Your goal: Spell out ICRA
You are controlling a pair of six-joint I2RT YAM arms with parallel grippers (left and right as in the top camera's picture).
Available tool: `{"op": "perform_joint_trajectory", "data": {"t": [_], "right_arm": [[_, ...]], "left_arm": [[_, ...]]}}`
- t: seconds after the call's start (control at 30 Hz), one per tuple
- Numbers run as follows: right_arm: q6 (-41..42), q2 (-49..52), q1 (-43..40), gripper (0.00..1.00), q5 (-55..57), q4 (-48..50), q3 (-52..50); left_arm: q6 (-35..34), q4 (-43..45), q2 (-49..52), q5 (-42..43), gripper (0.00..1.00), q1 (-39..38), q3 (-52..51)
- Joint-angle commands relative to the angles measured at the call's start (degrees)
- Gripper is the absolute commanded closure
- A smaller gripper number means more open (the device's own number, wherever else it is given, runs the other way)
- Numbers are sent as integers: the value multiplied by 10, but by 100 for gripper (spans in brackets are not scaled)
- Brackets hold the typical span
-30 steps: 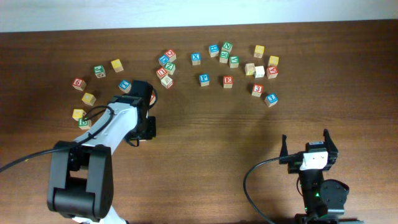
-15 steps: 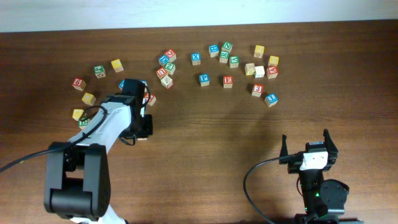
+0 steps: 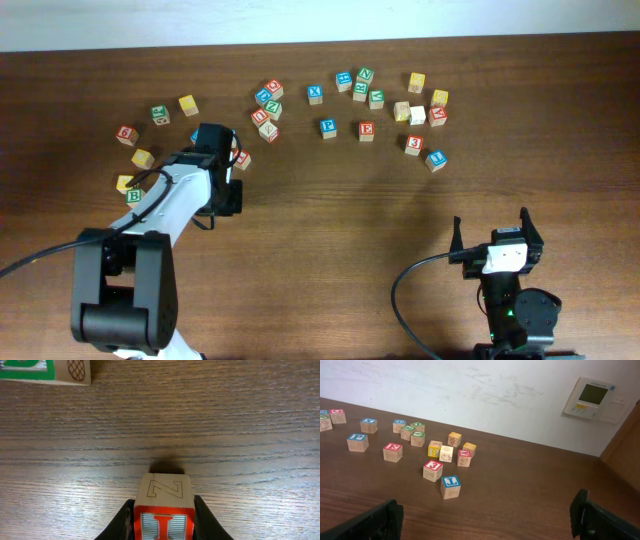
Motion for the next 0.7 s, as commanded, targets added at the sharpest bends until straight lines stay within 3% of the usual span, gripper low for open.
{"op": "perform_joint_trajectory", "data": {"t": [0.0, 0.3, 0.67], "right_arm": [[2, -3, 0, 2, -5, -2, -3], [2, -3, 0, 2, -5, -2, -3], [2, -3, 0, 2, -5, -2, -3]], "left_arm": [[21, 1, -12, -14, 78, 1, -6], [20, -6, -12, -8, 73, 1, -6], [-15, -27, -12, -8, 75, 1, -6]]}}
